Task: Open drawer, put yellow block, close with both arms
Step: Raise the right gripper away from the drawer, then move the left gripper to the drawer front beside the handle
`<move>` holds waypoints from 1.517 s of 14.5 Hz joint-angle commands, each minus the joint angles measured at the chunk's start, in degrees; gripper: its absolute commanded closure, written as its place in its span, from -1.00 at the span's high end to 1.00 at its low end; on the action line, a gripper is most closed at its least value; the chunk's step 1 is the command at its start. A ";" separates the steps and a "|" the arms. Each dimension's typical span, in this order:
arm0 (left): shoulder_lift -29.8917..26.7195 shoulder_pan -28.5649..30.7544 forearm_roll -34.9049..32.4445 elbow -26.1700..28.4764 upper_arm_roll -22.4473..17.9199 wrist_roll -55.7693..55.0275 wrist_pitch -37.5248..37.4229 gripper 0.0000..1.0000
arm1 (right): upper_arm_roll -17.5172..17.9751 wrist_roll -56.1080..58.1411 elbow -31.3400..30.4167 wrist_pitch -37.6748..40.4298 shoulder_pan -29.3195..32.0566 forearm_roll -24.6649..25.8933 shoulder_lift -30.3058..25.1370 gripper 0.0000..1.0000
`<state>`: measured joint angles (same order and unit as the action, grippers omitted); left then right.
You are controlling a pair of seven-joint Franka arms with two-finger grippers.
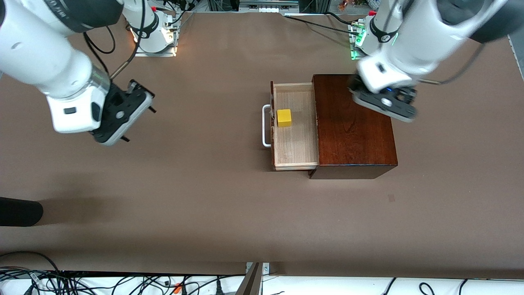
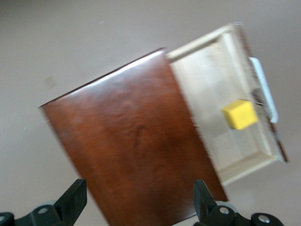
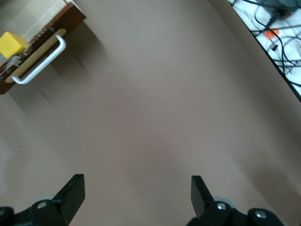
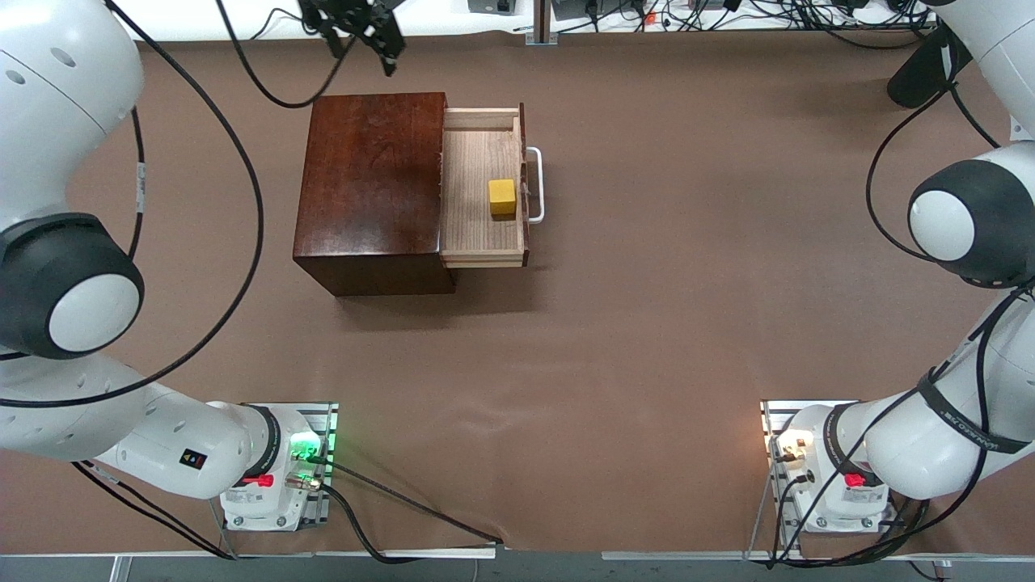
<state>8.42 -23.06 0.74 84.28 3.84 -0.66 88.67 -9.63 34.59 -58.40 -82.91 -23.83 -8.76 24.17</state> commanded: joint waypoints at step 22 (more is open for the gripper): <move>27.35 -24.14 -6.18 -6.50 -0.94 40.43 24.27 1.00 | 3.57 -28.52 -32.13 -4.54 9.77 7.53 -25.75 1.00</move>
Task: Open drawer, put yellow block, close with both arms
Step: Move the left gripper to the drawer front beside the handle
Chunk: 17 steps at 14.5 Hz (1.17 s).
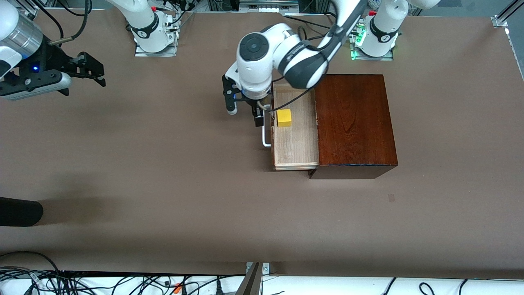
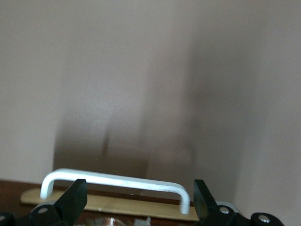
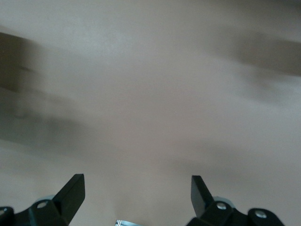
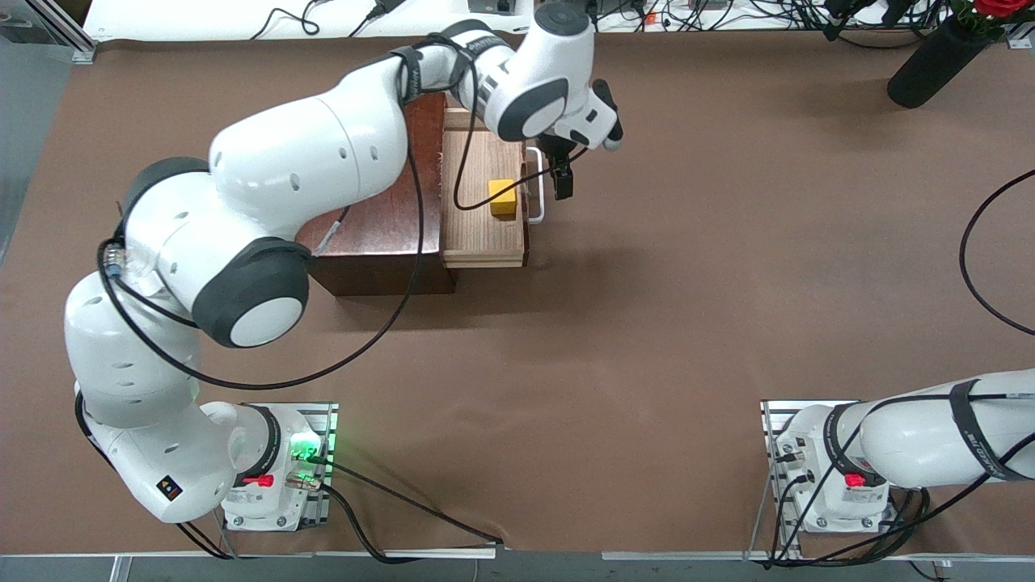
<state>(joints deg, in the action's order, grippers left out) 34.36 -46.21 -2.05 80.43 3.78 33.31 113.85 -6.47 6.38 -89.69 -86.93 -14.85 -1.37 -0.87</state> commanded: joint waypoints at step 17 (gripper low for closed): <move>1.85 -0.20 -7.00 0.34 -1.85 4.83 -5.12 1.00 | -2.94 -0.32 1.26 -1.58 0.52 -1.53 2.53 1.00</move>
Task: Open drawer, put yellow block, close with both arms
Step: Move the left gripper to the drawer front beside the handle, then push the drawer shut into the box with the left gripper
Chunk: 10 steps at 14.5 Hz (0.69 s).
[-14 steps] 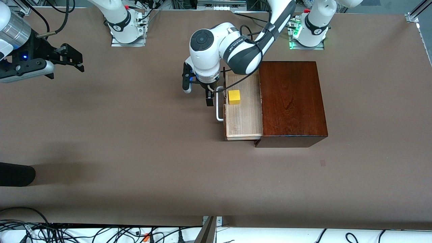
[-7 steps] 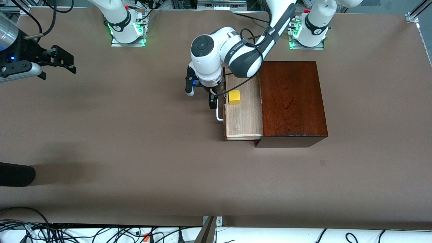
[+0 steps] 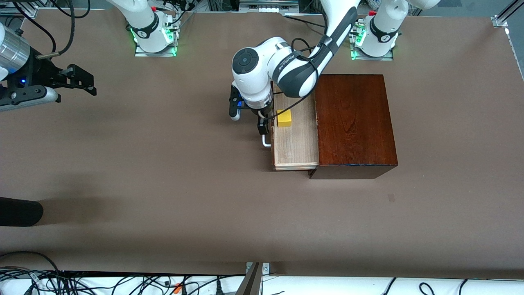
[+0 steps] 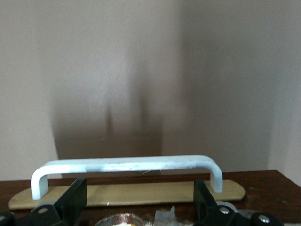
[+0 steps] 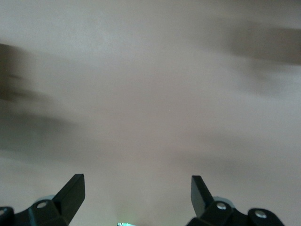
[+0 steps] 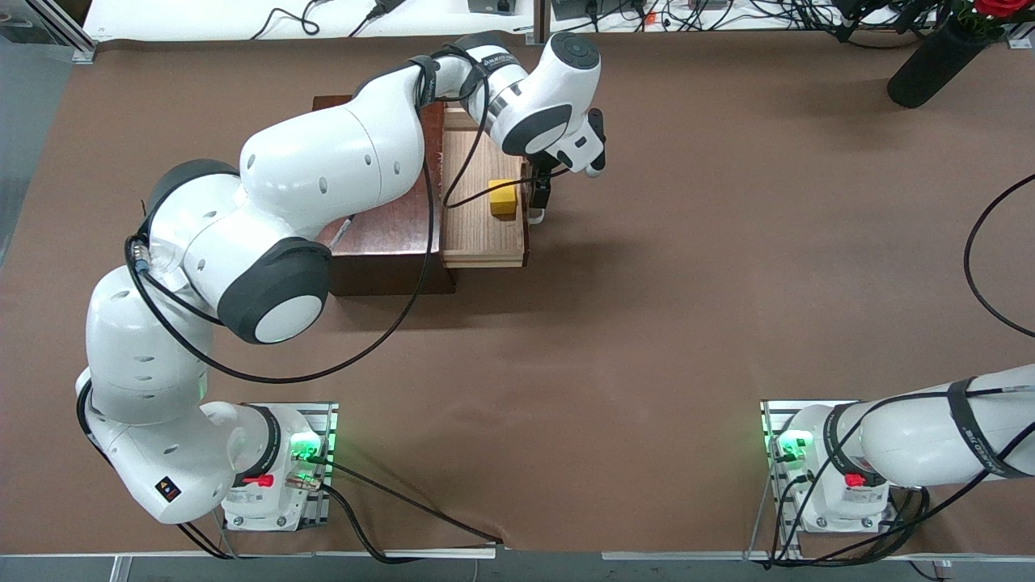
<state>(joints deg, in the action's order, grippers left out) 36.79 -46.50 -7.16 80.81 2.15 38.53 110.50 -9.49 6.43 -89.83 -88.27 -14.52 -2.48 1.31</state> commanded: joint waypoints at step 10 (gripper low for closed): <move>-1.64 4.57 -6.64 -0.04 -0.22 -0.21 -7.14 1.00 | 0.09 -0.63 1.77 -0.24 0.28 0.37 0.89 1.00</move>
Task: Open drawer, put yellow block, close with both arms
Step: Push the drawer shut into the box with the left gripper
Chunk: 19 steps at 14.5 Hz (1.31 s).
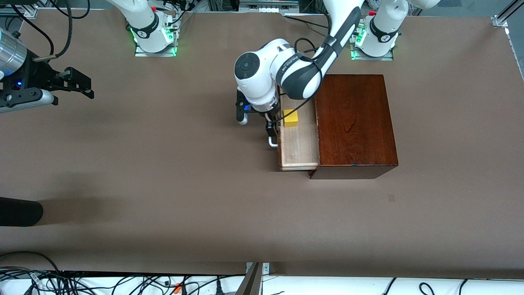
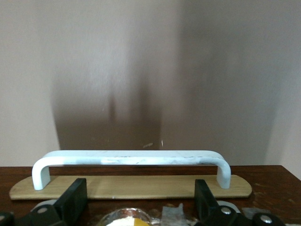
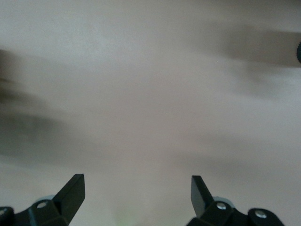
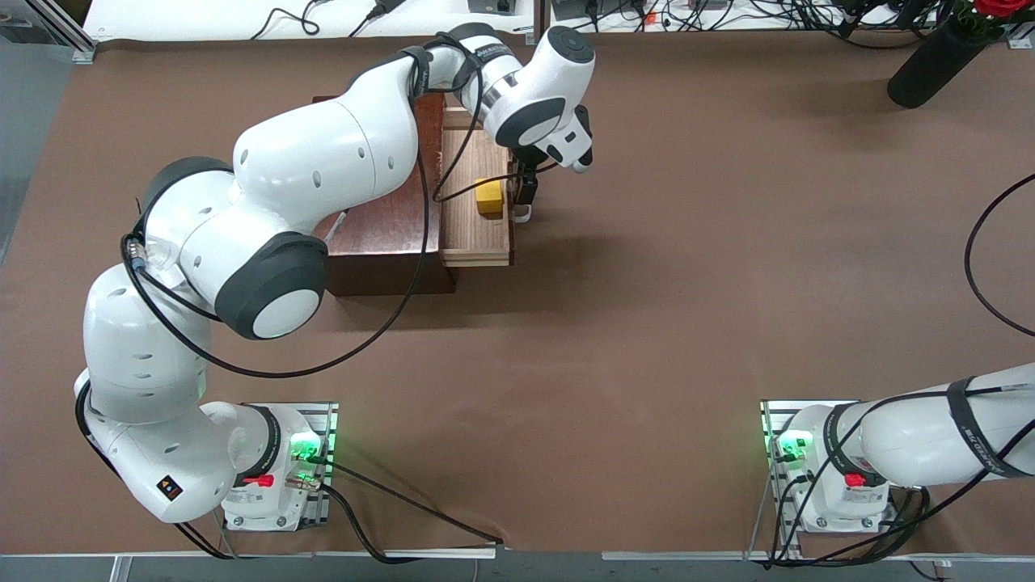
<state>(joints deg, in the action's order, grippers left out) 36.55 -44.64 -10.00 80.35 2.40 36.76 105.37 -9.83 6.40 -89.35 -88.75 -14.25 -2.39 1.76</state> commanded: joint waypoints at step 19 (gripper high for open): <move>-5.96 9.57 -5.20 6.57 0.06 8.77 -4.30 1.00 | 0.34 -0.51 1.29 0.25 0.45 0.19 0.44 1.00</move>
<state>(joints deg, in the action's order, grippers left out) 34.35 -36.23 -11.64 82.88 3.52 43.18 101.19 -9.77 6.40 -89.21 -88.88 -14.30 -2.39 1.83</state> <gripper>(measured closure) 0.000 0.000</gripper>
